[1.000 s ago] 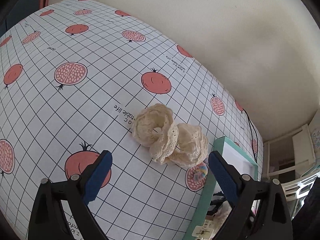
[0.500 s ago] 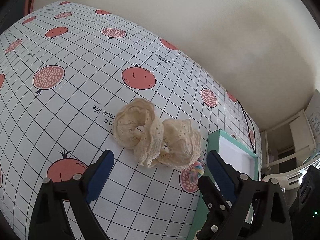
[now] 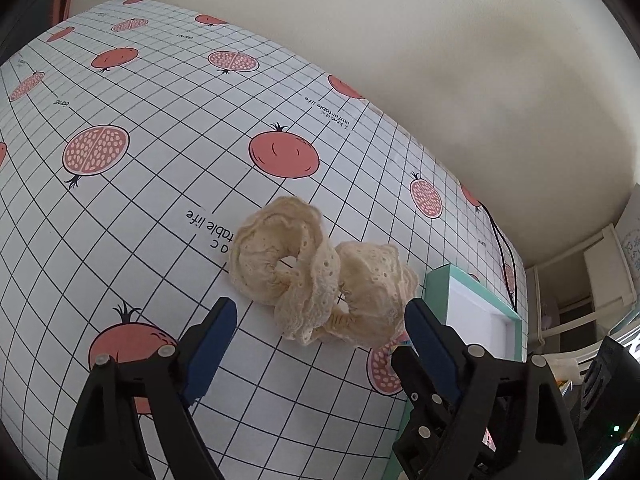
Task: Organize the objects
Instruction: 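Move the left tool onto the cream lace scrunchie while the right tool grasps the rainbow ring, then close the left tool on the lace scrunchies while the right tool holds the rainbow ring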
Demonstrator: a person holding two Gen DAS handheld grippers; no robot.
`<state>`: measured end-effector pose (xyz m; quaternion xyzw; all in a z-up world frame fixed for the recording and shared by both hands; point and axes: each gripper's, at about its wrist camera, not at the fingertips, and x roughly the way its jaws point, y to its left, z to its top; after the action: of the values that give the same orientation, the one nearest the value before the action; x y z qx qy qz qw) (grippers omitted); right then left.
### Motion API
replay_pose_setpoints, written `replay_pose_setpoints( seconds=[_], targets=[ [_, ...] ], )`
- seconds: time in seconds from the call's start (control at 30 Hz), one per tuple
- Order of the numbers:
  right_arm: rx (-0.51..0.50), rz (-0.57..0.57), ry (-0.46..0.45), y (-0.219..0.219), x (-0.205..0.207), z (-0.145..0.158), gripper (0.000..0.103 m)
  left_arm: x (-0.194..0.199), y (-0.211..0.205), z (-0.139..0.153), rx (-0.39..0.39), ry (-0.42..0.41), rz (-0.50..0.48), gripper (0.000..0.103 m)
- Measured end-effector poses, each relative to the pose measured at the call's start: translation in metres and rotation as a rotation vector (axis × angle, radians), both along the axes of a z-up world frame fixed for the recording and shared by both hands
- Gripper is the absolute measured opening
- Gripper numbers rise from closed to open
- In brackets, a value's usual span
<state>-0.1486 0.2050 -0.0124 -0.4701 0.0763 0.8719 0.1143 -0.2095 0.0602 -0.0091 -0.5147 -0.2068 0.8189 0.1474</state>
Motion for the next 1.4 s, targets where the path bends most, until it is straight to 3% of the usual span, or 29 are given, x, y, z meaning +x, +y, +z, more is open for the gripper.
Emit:
replay_pose_setpoints(
  seconds=[0.2, 0.27, 0.4, 0.43, 0.7, 0.77, 0.87, 1.4],
  targets=[
    [-0.013, -0.008, 0.001, 0.001, -0.003, -0.004, 0.035, 0.0, 0.001, -0.004, -0.005, -0.006, 0.004, 0.087],
    [-0.019, -0.003, 0.001, 0.0, -0.004, -0.005, 0.029, 0.0, 0.001, -0.004, -0.004, -0.005, 0.003, 0.079],
    [-0.029, 0.002, 0.001, 0.0, -0.005, -0.006, 0.013, -0.001, 0.004, -0.006, -0.009, -0.009, -0.006, 0.074],
    [-0.031, 0.004, 0.0, 0.0, -0.005, -0.006, 0.01, -0.001, 0.005, -0.007, -0.011, -0.012, -0.008, 0.068],
    [-0.061, 0.014, 0.004, 0.001, -0.003, -0.003, 0.01, -0.001, 0.01, -0.01, -0.019, -0.019, -0.027, 0.038],
    [-0.07, 0.009, 0.007, 0.003, -0.002, 0.0, 0.01, -0.002, 0.009, -0.011, -0.02, -0.028, -0.027, 0.026],
    [-0.081, -0.001, 0.017, 0.007, 0.0, 0.005, 0.01, -0.003, 0.006, -0.016, -0.004, -0.049, -0.02, 0.022],
    [-0.123, -0.021, 0.033, 0.015, 0.004, 0.015, 0.01, -0.005, 0.002, -0.029, 0.018, -0.074, 0.008, 0.021]
  ],
)
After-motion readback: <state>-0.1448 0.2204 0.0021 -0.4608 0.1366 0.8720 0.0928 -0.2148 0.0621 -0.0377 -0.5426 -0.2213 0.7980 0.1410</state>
